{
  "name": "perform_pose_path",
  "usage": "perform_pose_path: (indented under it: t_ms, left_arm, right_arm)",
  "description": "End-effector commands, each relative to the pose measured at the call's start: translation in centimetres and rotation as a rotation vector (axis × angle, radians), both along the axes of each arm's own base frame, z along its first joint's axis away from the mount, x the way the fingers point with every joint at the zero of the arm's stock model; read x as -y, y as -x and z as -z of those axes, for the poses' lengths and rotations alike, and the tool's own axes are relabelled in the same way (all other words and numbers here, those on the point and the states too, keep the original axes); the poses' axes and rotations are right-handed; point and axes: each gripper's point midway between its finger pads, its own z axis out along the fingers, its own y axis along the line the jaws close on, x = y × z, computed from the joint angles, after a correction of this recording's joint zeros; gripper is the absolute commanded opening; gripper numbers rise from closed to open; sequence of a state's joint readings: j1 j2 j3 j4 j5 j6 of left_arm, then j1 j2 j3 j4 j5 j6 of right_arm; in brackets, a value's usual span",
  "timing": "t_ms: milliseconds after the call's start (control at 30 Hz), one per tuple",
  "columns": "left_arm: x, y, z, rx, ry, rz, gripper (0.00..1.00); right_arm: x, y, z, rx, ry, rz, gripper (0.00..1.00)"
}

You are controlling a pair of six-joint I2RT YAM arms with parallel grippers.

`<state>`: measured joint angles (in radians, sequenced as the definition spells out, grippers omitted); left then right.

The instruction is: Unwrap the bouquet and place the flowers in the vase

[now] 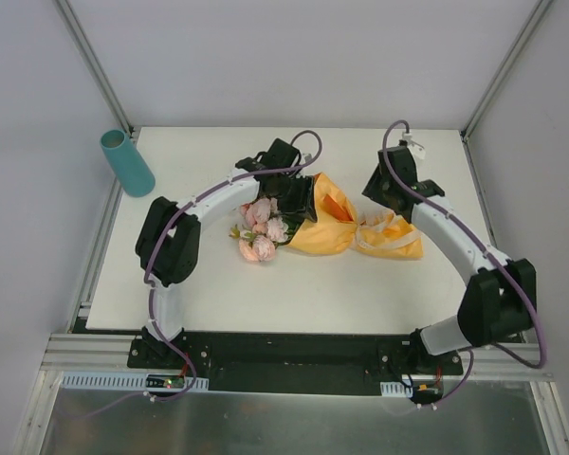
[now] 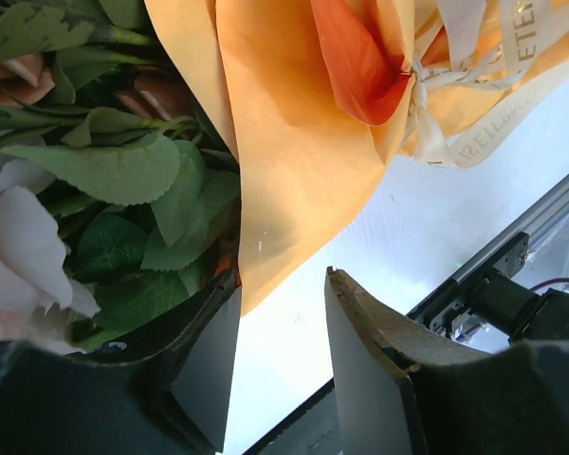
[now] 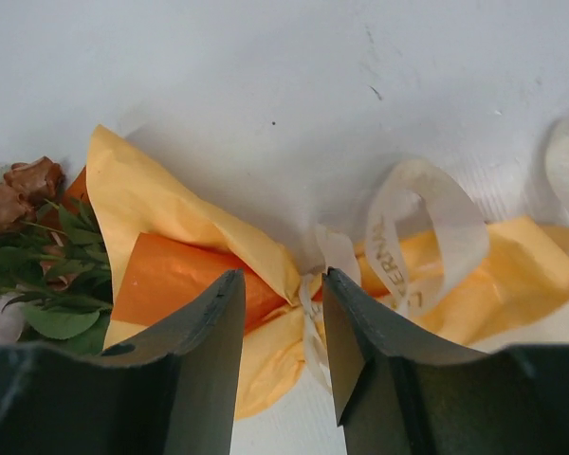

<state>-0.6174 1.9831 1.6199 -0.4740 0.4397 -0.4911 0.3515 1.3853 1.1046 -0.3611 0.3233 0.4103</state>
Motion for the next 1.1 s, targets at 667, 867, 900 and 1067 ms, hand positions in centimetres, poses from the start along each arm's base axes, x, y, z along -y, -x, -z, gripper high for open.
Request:
perform_pose_path:
  t_ms: [667,867,900,1067]
  left_arm:
    - [-1.8,2.6,-7.1,0.132,0.092,-0.018,0.44]
    - [-2.0,2.5,-6.9,0.141,0.082,-0.018,0.44]
    - [-2.0,2.5,-6.9,0.142,0.082,-0.019,0.44]
    - [-2.1,2.4,-6.6,0.145,0.070,-0.018,0.44]
  right_arm:
    - [0.1,-3.0,10.5,-0.451,0.261,-0.231,0.54]
    - [0.4,-3.8,10.4,-0.426,0.280,-0.233,0.24]
    - [0.4,-4.1,10.2,-0.418,0.290,-0.231,0.14]
    - [0.6,-4.9,7.6,-0.351,0.310,-0.226,0.01]
